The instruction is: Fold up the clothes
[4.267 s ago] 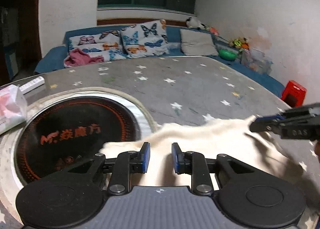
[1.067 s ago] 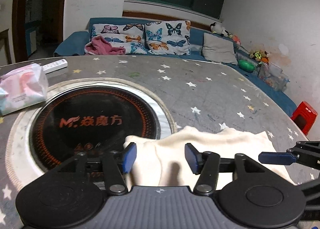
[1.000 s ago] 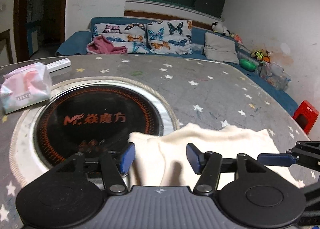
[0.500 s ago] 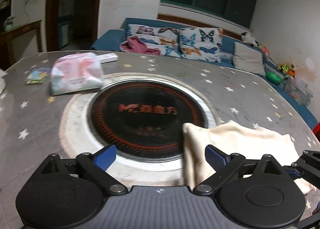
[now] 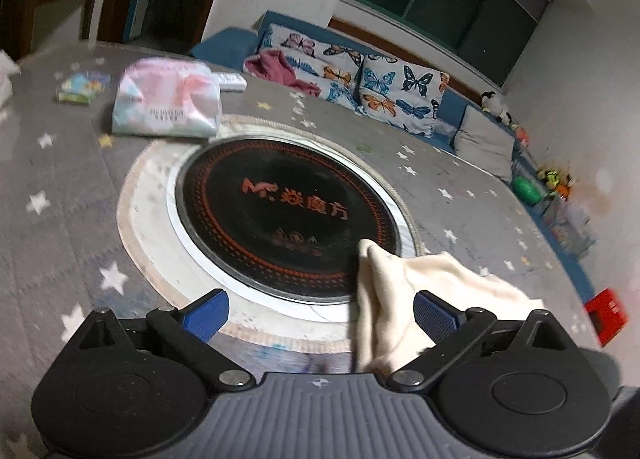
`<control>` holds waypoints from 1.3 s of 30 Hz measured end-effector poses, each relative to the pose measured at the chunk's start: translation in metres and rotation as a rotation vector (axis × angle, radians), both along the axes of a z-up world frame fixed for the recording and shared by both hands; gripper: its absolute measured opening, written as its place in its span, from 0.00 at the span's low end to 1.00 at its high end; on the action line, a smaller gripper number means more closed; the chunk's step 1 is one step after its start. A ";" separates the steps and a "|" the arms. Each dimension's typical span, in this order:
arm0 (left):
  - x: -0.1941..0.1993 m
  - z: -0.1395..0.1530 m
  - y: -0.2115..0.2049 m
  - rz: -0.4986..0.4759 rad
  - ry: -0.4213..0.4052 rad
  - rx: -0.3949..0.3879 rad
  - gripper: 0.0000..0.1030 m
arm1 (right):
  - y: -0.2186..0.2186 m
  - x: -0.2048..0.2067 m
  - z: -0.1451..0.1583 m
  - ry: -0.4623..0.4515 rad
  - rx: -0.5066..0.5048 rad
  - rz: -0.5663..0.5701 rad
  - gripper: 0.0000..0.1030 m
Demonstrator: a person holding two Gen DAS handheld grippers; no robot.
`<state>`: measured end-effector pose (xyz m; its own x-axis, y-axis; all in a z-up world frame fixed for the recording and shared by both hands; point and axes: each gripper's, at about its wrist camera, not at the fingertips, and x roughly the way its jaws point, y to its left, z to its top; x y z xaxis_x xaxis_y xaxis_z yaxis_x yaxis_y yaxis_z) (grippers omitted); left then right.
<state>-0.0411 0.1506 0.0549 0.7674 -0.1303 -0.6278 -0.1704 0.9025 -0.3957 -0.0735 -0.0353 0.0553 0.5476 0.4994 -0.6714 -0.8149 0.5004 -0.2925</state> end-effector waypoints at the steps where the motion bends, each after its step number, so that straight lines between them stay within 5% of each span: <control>1: 0.001 -0.001 0.000 0.000 0.005 -0.017 0.97 | 0.000 0.001 0.000 -0.003 0.002 -0.011 0.30; 4: 0.005 -0.003 -0.002 -0.012 0.017 -0.074 0.97 | -0.009 0.010 0.007 0.030 0.057 -0.051 0.17; 16: 0.039 -0.016 -0.025 -0.022 0.095 -0.322 0.95 | -0.065 0.040 0.042 0.234 0.340 -0.160 0.13; 26: 0.045 -0.029 -0.034 0.004 0.117 -0.428 0.69 | -0.085 0.030 0.040 0.272 0.383 -0.130 0.13; 31: 0.038 -0.039 -0.037 0.006 0.130 -0.477 0.40 | -0.089 0.022 0.038 0.282 0.386 -0.116 0.13; 39: 0.025 -0.044 -0.035 0.035 0.127 -0.534 0.45 | -0.095 0.017 0.035 0.280 0.380 -0.107 0.13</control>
<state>-0.0161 0.1160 0.0111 0.6995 -0.4323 -0.5691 -0.2726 0.5747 -0.7716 -0.0569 -0.1301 0.0908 0.4338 0.6884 -0.5813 -0.7741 0.6149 0.1505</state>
